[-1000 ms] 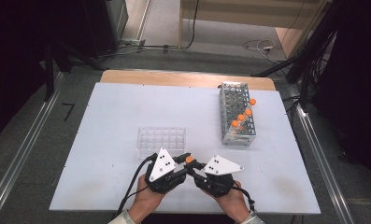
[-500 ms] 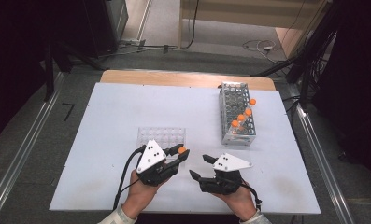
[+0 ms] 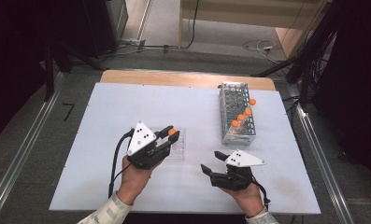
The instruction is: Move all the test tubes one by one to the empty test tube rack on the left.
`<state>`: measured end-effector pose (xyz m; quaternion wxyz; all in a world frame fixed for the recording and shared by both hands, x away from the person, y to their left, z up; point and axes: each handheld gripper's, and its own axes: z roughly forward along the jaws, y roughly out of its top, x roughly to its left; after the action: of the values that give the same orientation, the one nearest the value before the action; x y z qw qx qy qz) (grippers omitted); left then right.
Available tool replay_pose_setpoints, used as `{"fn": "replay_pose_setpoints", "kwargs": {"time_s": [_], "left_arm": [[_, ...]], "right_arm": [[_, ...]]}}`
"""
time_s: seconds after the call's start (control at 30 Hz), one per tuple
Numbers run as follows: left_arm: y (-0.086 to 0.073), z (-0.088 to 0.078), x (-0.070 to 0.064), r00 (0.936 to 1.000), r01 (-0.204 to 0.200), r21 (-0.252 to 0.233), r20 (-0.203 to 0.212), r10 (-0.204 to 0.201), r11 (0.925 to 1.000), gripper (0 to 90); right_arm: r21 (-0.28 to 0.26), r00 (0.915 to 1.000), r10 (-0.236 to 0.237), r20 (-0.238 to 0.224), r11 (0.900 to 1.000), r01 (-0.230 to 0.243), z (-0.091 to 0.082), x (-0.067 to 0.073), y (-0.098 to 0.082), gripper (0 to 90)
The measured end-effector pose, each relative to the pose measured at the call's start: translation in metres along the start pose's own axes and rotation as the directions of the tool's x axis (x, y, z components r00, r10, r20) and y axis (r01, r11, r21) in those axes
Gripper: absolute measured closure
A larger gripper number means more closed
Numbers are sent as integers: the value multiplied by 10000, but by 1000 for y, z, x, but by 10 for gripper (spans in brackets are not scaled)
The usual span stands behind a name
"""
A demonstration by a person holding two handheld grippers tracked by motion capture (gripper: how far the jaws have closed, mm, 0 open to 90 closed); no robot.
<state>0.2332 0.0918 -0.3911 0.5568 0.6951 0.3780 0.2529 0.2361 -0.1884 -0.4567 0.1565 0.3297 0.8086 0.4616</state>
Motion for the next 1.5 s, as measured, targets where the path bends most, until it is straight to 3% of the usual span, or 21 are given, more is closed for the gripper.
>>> {"fn": "replay_pose_setpoints", "kwargs": {"time_s": [0.23, 0.57, 1.2, 1.5], "left_arm": [[2, 11, 8, 9993, -35, 29, -368, 36, 10000, 700], [-10, 25, 5, 9969, -426, 395, -649, 451, 9983, 700], [-34, 36, 10, 9973, 115, 779, -728, -58, 9969, 697], [-36, 36, 10, 9969, 137, 637, -781, -87, 9979, 693]], "right_arm": [[-31, 10000, 53, 18, 10000, -53, 0, -1, 0, 306], [-60, 10000, 86, 23, 9999, -86, -1, -2, 0, 308], [-38, 10000, 85, 31, 10000, -85, -1, -2, 0, 309], [-38, 10000, 62, 35, 10000, -61, -1, -1, 0, 310]]}}
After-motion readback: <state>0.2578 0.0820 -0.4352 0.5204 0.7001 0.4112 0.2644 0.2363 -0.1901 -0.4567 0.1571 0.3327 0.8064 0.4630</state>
